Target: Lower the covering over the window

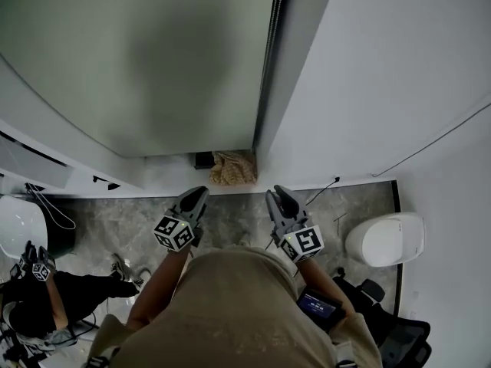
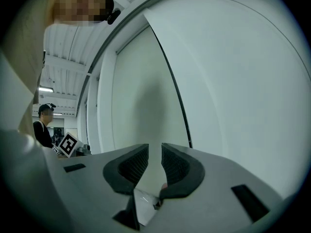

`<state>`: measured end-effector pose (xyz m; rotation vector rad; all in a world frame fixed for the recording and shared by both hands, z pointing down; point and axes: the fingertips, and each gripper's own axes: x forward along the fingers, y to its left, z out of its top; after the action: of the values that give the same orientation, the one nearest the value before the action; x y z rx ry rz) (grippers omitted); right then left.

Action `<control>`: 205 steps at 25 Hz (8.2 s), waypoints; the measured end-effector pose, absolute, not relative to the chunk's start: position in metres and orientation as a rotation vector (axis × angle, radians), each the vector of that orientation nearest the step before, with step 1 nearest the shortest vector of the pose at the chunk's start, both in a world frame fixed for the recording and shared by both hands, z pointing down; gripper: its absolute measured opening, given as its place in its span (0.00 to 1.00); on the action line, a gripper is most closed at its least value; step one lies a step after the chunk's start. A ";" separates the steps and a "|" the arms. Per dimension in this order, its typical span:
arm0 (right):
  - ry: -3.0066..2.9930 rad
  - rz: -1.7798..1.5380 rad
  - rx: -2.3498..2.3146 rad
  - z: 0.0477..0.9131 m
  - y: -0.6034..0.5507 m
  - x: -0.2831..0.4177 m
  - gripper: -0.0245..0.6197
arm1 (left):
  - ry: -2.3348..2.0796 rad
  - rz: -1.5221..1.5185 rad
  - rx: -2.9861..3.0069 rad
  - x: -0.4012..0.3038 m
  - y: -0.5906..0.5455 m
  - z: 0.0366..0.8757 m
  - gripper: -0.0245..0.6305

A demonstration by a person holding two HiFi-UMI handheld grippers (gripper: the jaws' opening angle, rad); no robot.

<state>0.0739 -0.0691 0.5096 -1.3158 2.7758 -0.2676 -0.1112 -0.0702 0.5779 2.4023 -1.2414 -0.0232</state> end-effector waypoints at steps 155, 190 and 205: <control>2.668 -0.234 -1.357 0.489 -0.198 0.035 0.15 | -0.868 0.270 2.916 -0.025 -0.267 0.586 0.06; 2.879 -0.489 -1.172 0.525 -0.222 -0.029 0.06 | -0.547 0.186 2.897 -0.019 -0.186 0.614 0.06; 2.943 -0.403 -1.160 0.531 -0.212 -0.015 0.06 | -0.397 -0.094 3.000 0.007 -0.213 0.435 0.25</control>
<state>-0.0151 -0.2120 0.5309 -1.1600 2.9432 -0.4034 0.0074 -0.2131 0.4349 3.0003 -0.3972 -0.0943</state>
